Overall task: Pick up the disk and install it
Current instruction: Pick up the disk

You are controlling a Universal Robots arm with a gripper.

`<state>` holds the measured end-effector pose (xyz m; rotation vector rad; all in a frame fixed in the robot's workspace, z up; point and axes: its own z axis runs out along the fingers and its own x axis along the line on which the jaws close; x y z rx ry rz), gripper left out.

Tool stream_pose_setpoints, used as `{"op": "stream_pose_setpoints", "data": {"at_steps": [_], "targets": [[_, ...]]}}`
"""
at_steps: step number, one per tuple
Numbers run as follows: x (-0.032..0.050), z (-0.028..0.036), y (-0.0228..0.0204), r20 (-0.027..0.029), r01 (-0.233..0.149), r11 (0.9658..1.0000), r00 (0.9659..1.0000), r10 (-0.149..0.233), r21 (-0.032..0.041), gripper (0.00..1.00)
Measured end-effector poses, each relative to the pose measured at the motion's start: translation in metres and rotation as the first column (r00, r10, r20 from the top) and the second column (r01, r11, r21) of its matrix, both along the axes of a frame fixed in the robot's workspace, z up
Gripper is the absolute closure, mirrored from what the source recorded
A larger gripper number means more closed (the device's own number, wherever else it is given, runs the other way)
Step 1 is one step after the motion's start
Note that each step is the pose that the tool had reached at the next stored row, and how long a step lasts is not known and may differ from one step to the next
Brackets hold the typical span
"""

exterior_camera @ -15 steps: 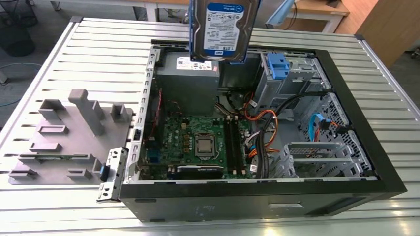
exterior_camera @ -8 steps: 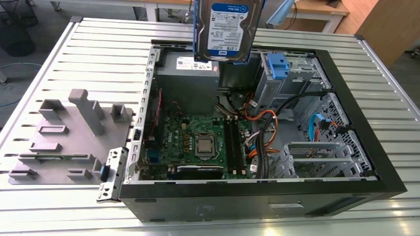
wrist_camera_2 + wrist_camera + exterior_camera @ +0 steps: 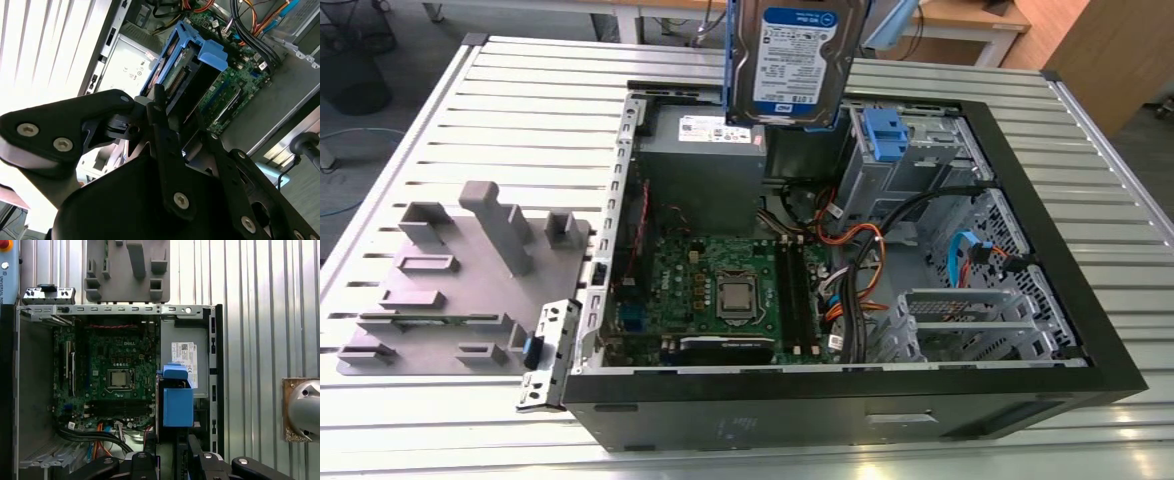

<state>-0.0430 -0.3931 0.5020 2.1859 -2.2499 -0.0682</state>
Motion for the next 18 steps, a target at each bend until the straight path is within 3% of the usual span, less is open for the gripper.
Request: {"op": "stream_pose_setpoints", "data": {"at_steps": [18], "targets": [[0.0271,-0.0005,0.0000,0.0000,0.000,1.0000,1.0000,0.000,0.0000,0.65]]}}
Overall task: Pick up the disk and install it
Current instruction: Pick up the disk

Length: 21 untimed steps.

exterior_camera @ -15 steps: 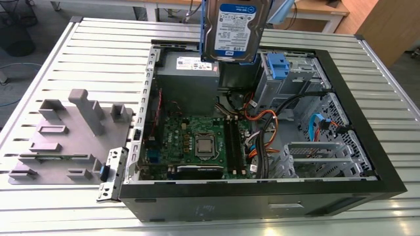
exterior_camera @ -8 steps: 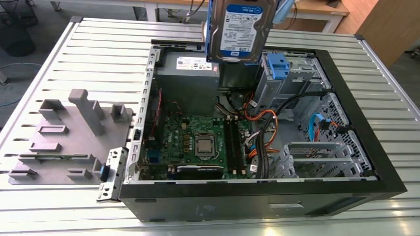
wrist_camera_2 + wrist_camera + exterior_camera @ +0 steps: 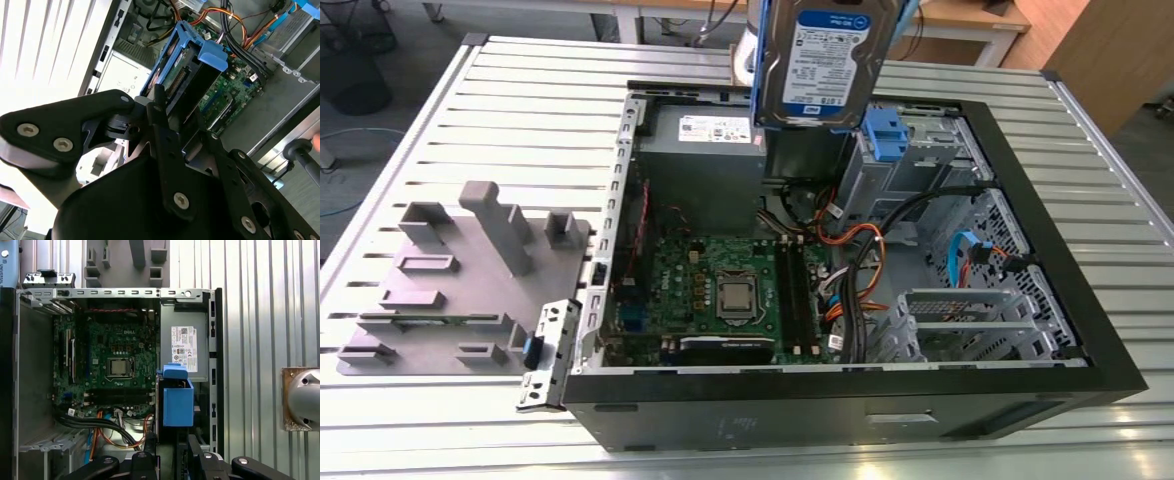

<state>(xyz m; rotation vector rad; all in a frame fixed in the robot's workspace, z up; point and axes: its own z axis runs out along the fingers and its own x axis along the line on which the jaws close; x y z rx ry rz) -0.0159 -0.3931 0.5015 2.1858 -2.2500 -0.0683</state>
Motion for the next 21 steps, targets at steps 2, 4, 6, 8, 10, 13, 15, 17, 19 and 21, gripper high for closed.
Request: {"op": "stream_pose_setpoints", "data": {"at_steps": [2,4,6,8,10,13,15,17,19,21], "targets": [[0.0033,0.0000,0.0000,0.0000,0.000,1.0000,1.0000,0.000,0.0000,0.65],[0.0058,0.0000,0.0000,0.0000,0.000,1.0000,1.0000,0.000,-0.0001,0.65],[0.0063,0.0000,0.0000,0.0000,0.000,1.0000,1.0000,0.000,0.0000,0.65],[0.0069,-0.0001,0.0000,0.0000,0.000,1.0000,1.0000,0.000,0.0000,0.65],[0.0075,-0.0001,0.0000,0.0000,0.000,1.0000,1.0000,0.000,0.0000,0.65],[0.0084,-0.0001,0.0000,0.0000,0.000,1.0000,1.0000,0.000,-0.0001,0.65],[0.0099,-0.0001,0.0000,0.0000,0.000,1.0000,1.0000,0.000,-0.0001,0.65],[0.0109,-0.0001,0.0000,0.0000,0.000,1.0000,1.0000,0.000,0.0000,0.65],[0.0109,-0.0003,0.0000,0.0001,0.000,1.0000,1.0000,0.000,0.0001,0.65],[0.0109,-0.0004,-0.0001,0.0000,0.000,1.0000,1.0000,0.000,-0.0001,0.65]]}}
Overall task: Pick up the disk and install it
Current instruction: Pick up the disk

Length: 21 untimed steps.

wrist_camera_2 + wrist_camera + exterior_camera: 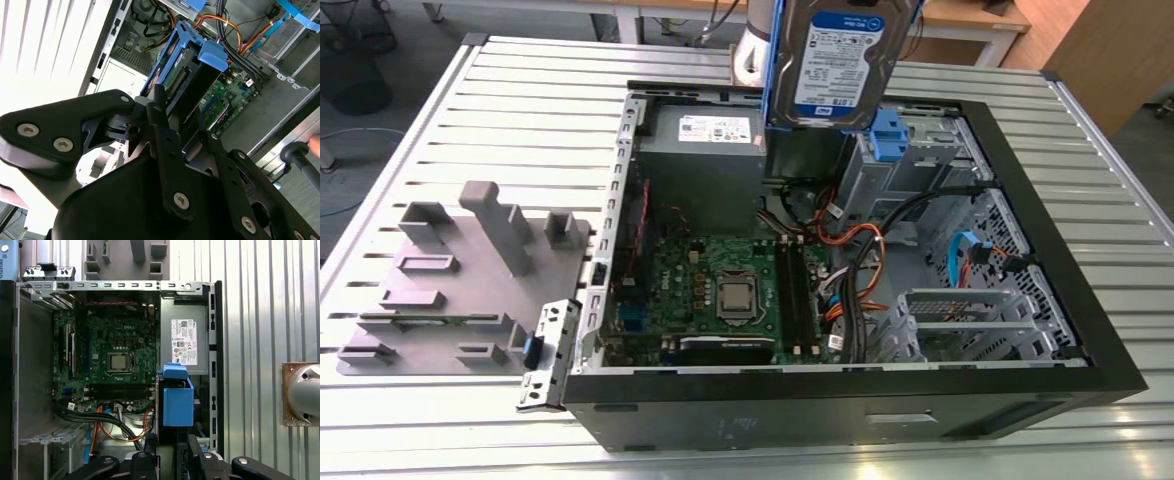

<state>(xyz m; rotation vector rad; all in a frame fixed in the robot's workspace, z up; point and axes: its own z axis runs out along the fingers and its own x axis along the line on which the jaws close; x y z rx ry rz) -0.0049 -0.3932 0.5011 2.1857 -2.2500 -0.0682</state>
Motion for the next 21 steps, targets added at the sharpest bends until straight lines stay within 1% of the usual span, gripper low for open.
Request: {"op": "stream_pose_setpoints", "data": {"at_steps": [4,16,18,21], "targets": [[0.0000,-0.0003,-0.0025,0.0000,0.000,1.0000,1.0000,0.000,0.0001,0.65],[0.0000,-0.0004,-0.0156,0.0000,0.000,1.0000,1.0000,0.000,0.0001,0.65],[0.0000,-0.0004,-0.0166,0.0001,0.000,1.0000,1.0000,0.000,0.0001,0.65],[0.0000,-0.0004,-0.0169,0.0000,0.000,1.0000,1.0000,0.000,0.0000,0.65]]}}
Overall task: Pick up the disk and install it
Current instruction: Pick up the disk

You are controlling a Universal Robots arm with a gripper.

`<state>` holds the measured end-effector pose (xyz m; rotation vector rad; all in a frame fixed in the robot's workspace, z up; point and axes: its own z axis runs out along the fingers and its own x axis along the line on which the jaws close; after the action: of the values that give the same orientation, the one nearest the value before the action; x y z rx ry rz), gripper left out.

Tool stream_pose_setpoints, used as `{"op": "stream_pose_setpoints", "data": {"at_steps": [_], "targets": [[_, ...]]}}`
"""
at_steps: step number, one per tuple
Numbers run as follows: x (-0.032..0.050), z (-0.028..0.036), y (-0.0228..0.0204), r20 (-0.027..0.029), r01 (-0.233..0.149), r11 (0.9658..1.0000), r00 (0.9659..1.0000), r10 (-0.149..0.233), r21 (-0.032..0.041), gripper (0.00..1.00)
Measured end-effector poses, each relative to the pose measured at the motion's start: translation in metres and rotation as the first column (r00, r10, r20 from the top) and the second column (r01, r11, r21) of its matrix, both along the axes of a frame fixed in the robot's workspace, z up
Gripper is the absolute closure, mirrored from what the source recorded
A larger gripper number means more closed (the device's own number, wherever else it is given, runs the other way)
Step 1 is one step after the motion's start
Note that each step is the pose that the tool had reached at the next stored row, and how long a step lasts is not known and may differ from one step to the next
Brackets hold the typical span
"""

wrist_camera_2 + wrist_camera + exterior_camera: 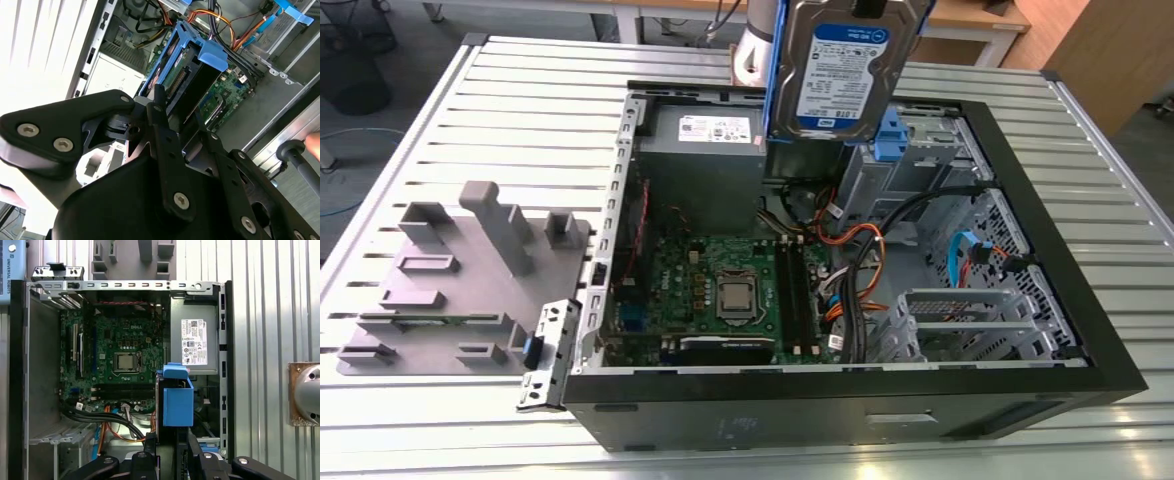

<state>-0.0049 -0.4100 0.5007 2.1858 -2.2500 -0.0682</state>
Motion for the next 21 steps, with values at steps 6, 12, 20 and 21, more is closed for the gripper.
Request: {"op": "stream_pose_setpoints", "data": {"at_steps": [6,12,20,21], "targets": [[0.0000,0.0000,-0.0009,0.0000,0.000,1.0000,1.0000,0.000,0.0000,0.65],[0.0000,0.0000,-0.0032,0.0000,0.000,1.0000,1.0000,0.000,0.0000,0.65],[0.0000,0.0000,-0.0109,0.0000,0.000,1.0000,1.0000,0.000,0.0000,0.65],[0.0000,0.0000,-0.0122,0.0000,0.000,1.0000,1.0000,0.000,0.0000,0.65]]}}
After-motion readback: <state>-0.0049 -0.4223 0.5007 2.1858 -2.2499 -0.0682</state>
